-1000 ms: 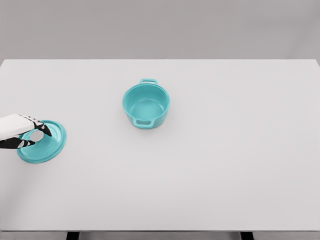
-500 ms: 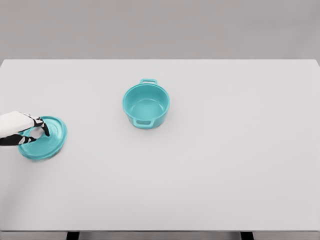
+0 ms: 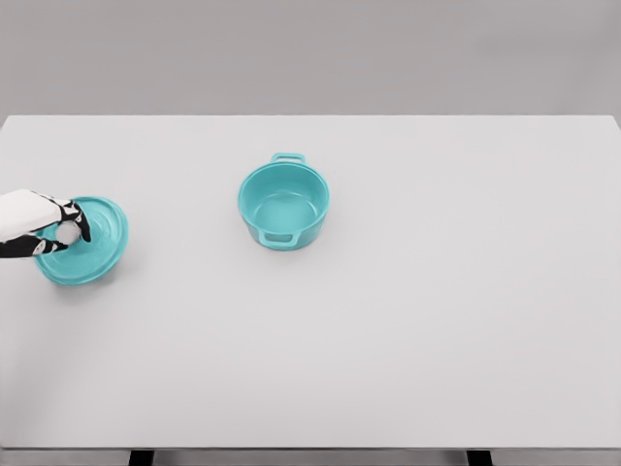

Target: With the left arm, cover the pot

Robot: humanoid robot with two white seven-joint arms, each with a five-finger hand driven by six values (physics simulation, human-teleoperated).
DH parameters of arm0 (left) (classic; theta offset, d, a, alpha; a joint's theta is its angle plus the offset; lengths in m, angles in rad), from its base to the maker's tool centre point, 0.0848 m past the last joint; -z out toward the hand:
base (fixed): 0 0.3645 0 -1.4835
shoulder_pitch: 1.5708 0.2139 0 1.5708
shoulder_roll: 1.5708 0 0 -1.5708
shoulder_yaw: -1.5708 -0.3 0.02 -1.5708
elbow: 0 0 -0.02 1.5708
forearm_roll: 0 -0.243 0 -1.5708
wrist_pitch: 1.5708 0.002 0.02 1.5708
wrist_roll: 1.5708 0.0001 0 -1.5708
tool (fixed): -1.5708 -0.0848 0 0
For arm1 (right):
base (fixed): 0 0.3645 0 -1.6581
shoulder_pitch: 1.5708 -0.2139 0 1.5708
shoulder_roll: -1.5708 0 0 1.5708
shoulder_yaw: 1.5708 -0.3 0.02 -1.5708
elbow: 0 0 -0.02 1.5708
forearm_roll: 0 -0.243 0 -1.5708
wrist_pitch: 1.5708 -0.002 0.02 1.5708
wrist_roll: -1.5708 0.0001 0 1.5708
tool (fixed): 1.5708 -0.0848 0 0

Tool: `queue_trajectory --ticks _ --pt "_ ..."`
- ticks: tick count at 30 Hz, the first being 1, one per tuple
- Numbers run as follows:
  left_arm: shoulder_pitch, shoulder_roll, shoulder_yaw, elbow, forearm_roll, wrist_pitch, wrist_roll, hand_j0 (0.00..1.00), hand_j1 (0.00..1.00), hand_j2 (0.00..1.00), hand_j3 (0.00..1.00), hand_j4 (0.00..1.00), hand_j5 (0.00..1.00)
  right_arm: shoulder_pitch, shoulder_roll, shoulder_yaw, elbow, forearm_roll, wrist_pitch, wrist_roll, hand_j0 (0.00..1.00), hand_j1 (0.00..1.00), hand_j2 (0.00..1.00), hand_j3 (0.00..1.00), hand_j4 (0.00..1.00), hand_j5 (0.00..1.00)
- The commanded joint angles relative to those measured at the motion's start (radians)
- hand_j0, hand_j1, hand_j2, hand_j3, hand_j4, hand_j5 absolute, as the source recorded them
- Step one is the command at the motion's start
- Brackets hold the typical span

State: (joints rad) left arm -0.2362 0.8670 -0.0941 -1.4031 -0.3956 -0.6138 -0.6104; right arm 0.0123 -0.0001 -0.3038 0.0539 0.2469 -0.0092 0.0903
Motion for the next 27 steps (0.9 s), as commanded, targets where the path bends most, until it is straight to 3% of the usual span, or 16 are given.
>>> queue_trajectory --ticks 1,6,27 --pt "0.0 0.0 -0.001 -0.002 0.006 0.003 0.0 0.46 0.46 0.46 0.46 0.46 0.46 0.0 0.0 0.0 0.0 0.0 0.0 0.0 1.0 1.0 1.0 1.0 1.0 1.0" --pt "-0.034 -0.025 -0.003 -0.04 0.001 0.003 0.0 0.46 0.46 0.46 0.46 0.46 0.46 0.0 0.0 0.0 0.0 0.0 0.0 0.0 1.0 1.0 1.0 1.0 1.0 1.0" --pt "-0.132 -0.189 -0.003 -0.045 -0.006 0.003 0.0 0.46 0.46 0.46 0.46 0.46 0.46 0.0 0.0 0.0 0.0 0.0 0.0 0.0 1.0 1.0 1.0 1.0 1.0 1.0"
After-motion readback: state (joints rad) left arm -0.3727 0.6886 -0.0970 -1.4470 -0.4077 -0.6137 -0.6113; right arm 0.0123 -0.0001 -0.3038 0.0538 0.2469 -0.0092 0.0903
